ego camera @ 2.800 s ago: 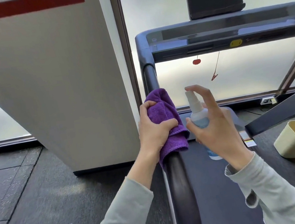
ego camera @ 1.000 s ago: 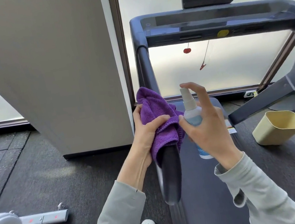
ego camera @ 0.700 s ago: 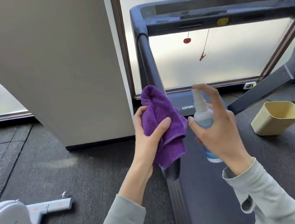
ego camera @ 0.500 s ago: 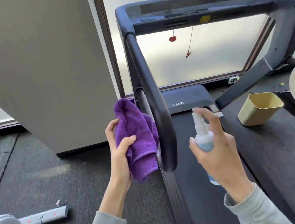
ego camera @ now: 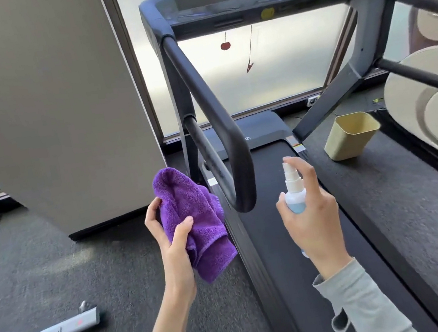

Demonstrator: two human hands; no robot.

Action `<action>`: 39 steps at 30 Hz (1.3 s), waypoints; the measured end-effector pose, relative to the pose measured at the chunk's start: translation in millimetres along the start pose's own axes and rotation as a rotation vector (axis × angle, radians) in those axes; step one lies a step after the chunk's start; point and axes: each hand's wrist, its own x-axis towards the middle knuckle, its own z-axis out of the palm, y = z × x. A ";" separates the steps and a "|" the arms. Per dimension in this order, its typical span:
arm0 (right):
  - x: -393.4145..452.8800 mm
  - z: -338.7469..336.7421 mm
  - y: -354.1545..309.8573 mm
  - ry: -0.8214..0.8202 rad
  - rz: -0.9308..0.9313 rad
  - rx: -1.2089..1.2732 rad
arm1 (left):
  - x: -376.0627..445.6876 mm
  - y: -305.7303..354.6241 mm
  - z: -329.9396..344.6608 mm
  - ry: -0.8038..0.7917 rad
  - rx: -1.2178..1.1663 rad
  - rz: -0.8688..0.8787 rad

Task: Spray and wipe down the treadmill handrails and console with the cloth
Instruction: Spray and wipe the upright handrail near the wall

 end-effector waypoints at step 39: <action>18.2 -12.6 26.0 -0.167 -0.026 0.144 | 13.5 -55.5 107.3 0.054 0.274 0.185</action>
